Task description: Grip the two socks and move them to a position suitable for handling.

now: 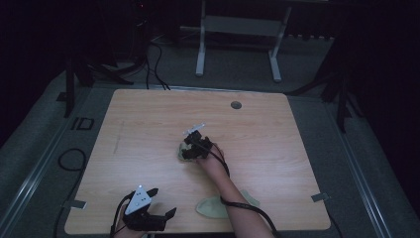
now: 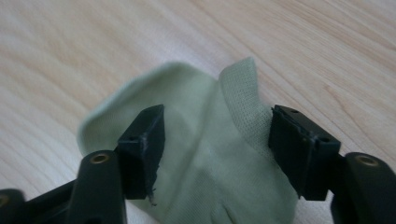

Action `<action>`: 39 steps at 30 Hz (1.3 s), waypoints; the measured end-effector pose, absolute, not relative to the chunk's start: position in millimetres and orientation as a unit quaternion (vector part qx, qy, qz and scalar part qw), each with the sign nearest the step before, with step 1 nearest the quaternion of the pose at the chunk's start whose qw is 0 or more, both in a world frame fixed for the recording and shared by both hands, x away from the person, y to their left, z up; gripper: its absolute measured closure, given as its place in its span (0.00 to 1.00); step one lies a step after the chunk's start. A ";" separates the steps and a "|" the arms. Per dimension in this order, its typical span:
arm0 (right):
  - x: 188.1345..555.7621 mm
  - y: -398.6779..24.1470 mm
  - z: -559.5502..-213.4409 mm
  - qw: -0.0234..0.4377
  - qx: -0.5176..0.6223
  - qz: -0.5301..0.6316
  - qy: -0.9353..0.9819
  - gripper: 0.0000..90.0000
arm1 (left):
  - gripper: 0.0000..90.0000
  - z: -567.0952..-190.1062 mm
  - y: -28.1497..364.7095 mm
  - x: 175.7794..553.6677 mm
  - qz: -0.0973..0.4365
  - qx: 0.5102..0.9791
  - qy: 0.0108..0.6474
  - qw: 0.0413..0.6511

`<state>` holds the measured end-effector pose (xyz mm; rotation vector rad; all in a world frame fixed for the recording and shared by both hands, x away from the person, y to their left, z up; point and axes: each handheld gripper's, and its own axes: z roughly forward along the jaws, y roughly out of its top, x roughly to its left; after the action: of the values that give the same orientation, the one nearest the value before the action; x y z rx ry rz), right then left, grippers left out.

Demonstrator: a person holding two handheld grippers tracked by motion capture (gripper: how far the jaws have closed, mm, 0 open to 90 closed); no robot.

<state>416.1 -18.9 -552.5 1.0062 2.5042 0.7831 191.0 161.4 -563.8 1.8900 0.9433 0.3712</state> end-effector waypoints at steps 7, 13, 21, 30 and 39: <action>403.2 -13.7 -552.8 0.195 0.326 0.273 0.884 0.76 | 0.08 -567.1 158.5 191.9 0.148 0.784 0.380 0.467; 403.0 -23.7 -539.9 0.200 0.332 0.274 0.880 0.93 | 0.08 -567.9 162.3 193.4 0.147 0.780 0.389 0.469; 391.1 -61.2 -500.3 0.208 0.334 0.303 0.868 0.92 | 0.08 -566.4 163.9 193.5 0.147 0.775 0.392 0.473; 353.3 -115.9 -470.0 0.233 0.343 0.315 0.854 0.92 | 0.08 -566.6 162.5 193.4 0.146 0.774 0.396 0.472; 317.6 -141.0 -502.2 0.225 0.362 0.308 0.850 0.91 | 0.08 -565.9 159.8 193.8 0.141 0.774 0.399 0.472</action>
<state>317.6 -141.0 -502.2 0.9982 2.3455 0.8501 193.8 159.8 -565.9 1.8942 0.9757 0.3453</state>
